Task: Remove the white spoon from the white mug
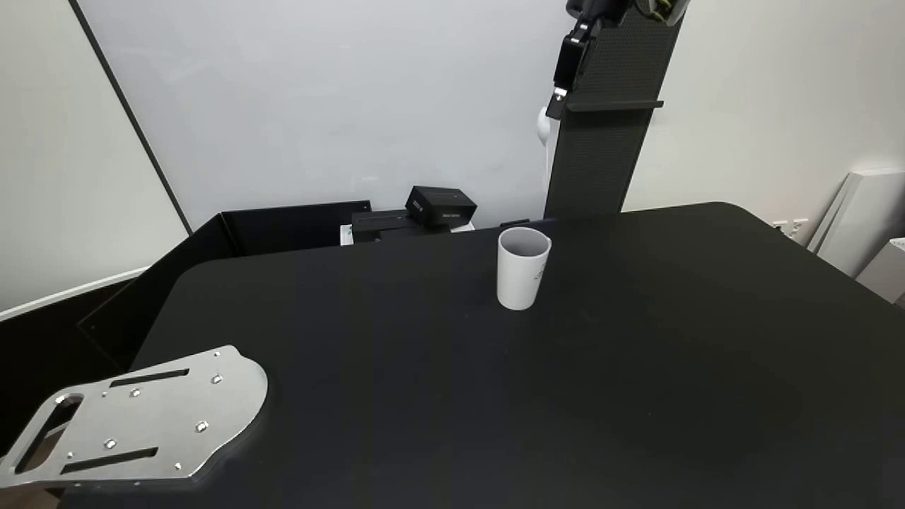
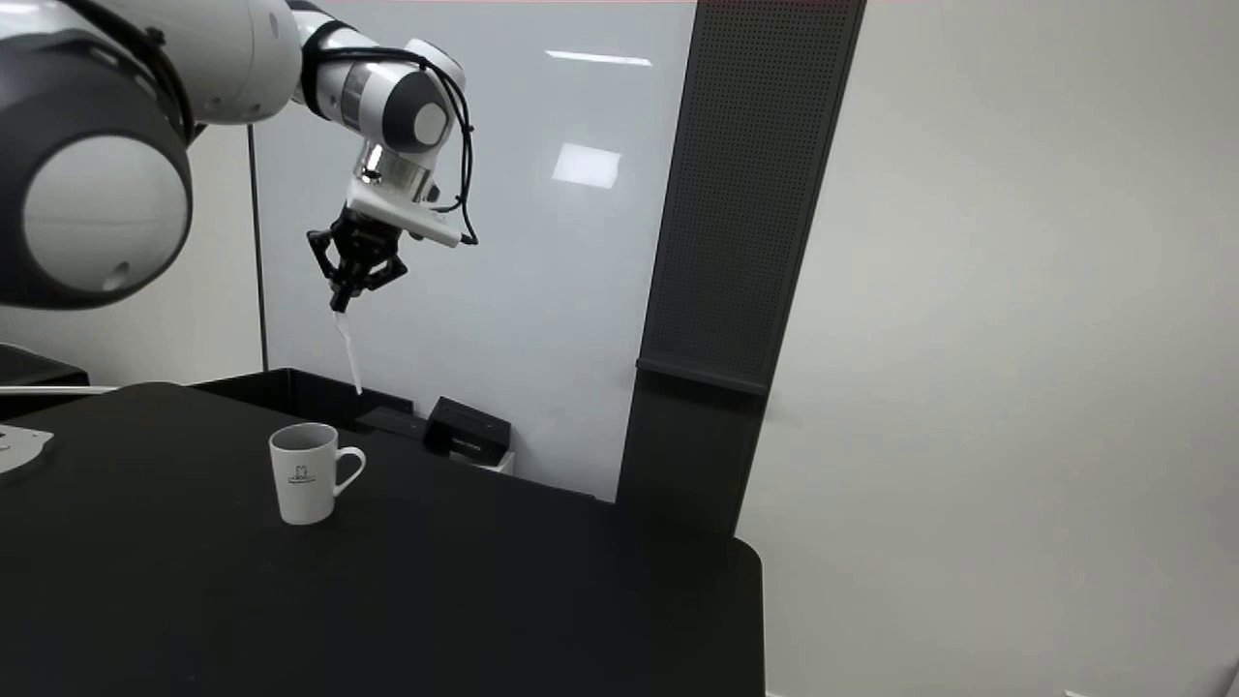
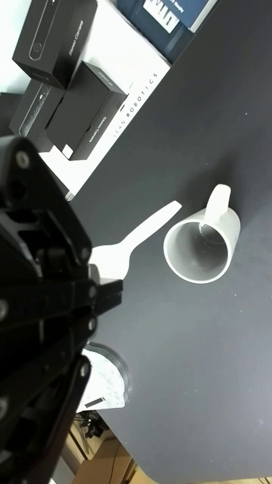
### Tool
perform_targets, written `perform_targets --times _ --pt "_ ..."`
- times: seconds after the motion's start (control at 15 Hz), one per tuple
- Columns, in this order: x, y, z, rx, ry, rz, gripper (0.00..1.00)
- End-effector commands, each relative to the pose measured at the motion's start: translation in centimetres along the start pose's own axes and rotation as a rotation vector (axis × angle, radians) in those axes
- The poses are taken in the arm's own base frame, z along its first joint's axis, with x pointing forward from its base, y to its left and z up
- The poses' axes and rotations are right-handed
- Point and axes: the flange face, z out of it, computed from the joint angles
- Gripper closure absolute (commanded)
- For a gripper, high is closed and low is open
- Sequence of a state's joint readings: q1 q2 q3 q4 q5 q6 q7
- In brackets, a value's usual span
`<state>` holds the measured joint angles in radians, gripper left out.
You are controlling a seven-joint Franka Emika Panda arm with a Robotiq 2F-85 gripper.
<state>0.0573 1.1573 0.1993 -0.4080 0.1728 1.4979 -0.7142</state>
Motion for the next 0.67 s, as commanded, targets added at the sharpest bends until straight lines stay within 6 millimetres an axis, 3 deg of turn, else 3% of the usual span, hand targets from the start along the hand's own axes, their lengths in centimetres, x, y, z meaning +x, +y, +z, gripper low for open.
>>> perform_targets --times 0.0,0.27,0.6 --pt "-0.7 -0.7 -3.5 -0.030 -0.021 0.059 1.00" --pt "-3.4 1.7 -4.5 -0.078 -0.083 0.122 1.00" --pt "-8.6 6.7 -3.5 -0.182 -0.237 0.211 1.00"
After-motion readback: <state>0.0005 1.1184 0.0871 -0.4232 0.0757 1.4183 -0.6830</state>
